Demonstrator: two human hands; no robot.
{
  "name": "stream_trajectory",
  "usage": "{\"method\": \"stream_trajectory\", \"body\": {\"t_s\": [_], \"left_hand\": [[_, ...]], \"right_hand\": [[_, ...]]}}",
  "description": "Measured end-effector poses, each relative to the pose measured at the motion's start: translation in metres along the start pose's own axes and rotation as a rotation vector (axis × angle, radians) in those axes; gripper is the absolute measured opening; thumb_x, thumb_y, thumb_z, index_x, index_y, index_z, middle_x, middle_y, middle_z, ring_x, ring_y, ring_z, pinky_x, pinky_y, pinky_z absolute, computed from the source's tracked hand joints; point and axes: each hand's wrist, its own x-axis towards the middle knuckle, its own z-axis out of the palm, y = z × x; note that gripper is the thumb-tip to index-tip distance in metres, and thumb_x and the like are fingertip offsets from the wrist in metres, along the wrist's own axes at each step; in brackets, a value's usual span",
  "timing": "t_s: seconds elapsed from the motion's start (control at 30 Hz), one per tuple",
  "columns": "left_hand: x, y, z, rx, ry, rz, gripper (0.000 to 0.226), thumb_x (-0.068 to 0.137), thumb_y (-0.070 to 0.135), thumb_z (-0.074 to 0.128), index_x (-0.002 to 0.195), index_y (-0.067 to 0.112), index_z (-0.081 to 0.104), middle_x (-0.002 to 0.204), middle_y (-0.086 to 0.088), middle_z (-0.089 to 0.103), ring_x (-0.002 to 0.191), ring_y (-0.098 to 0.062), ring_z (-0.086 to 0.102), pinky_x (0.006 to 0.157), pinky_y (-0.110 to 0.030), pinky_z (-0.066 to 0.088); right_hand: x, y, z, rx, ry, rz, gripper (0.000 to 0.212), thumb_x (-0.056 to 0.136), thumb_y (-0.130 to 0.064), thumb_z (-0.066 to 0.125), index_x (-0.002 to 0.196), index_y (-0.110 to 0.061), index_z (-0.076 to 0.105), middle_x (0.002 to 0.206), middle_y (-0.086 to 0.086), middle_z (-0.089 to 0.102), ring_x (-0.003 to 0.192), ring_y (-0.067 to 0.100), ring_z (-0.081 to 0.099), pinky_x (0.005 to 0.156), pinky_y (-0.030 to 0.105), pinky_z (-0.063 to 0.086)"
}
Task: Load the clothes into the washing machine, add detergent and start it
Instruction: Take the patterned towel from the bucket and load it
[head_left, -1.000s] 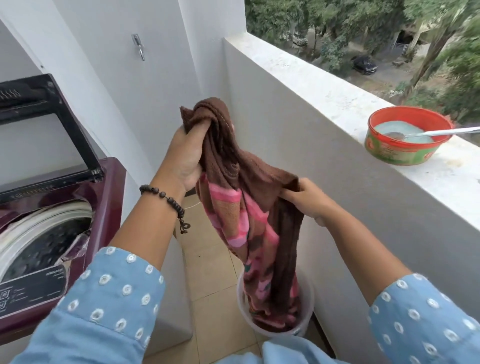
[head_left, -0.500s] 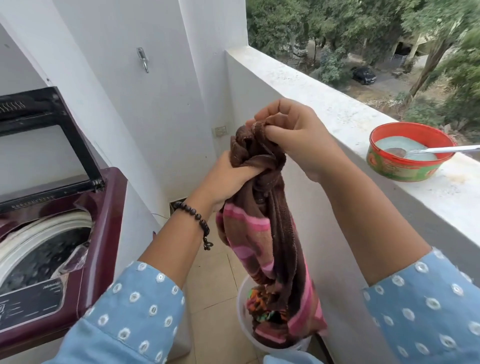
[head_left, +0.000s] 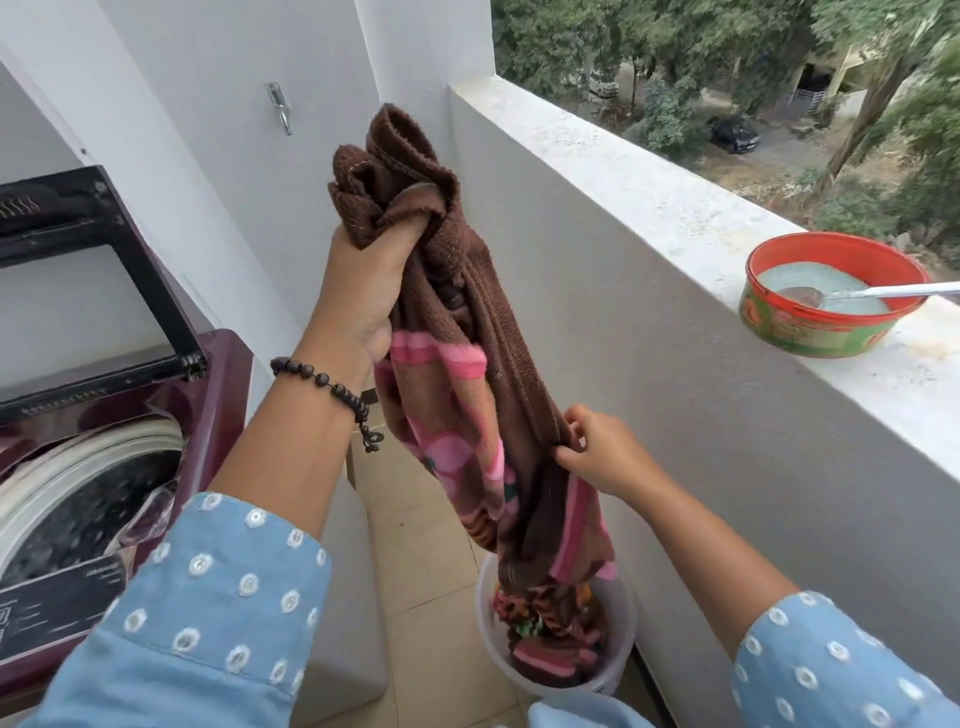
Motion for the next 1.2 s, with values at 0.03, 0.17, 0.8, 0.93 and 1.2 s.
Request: {"method": "stream_trajectory", "body": {"t_s": [0.03,0.17,0.8,0.93,1.2], "left_hand": [[0.000,0.000,-0.002,-0.017,0.016,0.004,0.016,0.095,0.002,0.059,0.089,0.014,0.068,0.076,0.002,0.076,0.077,-0.013,0.073,0.073,-0.030,0.058],[-0.001,-0.001,-0.002,-0.113,0.080,0.011,0.011,0.095,0.004,0.061,0.089,0.011,0.067,0.074,0.000,0.075,0.072,-0.015,0.072,0.067,-0.030,0.058],[-0.019,-0.038,-0.004,0.275,-0.430,-0.166,0.024,0.076,0.006,0.079,0.096,0.016,0.072,0.090,0.003,0.077,0.088,-0.010,0.071,0.077,-0.023,0.056],[-0.012,-0.023,-0.001,0.224,-0.213,-0.084,0.015,0.084,0.003,0.072,0.095,0.013,0.073,0.087,-0.002,0.077,0.086,-0.016,0.073,0.074,-0.028,0.057],[-0.007,-0.006,0.010,-0.022,-0.053,-0.007,0.022,0.090,-0.003,0.062,0.081,0.015,0.072,0.073,0.000,0.074,0.071,-0.014,0.072,0.066,-0.029,0.058]], "right_hand": [[0.002,-0.002,-0.006,0.024,0.019,-0.002,0.040,0.081,-0.033,0.074,0.110,-0.017,0.050,0.099,0.003,0.063,0.092,0.027,0.062,0.076,0.037,0.049],[0.005,-0.018,-0.020,0.056,0.022,-0.061,0.056,0.071,-0.051,0.081,0.102,-0.020,0.047,0.093,-0.005,0.058,0.082,0.019,0.058,0.072,0.039,0.050],[0.001,-0.126,-0.138,0.715,0.197,-0.468,0.016,0.084,0.002,0.057,0.092,-0.010,0.064,0.081,0.027,0.068,0.065,0.032,0.063,0.063,0.054,0.053],[-0.008,-0.099,-0.119,0.986,0.019,-0.546,0.049,0.089,-0.015,0.066,0.133,-0.016,0.047,0.124,0.009,0.064,0.114,0.021,0.061,0.097,0.040,0.050],[-0.020,-0.052,-0.025,0.669,0.049,-0.440,0.093,0.072,-0.029,0.087,0.148,-0.022,0.035,0.143,-0.005,0.050,0.132,0.012,0.050,0.109,0.046,0.042]]}}
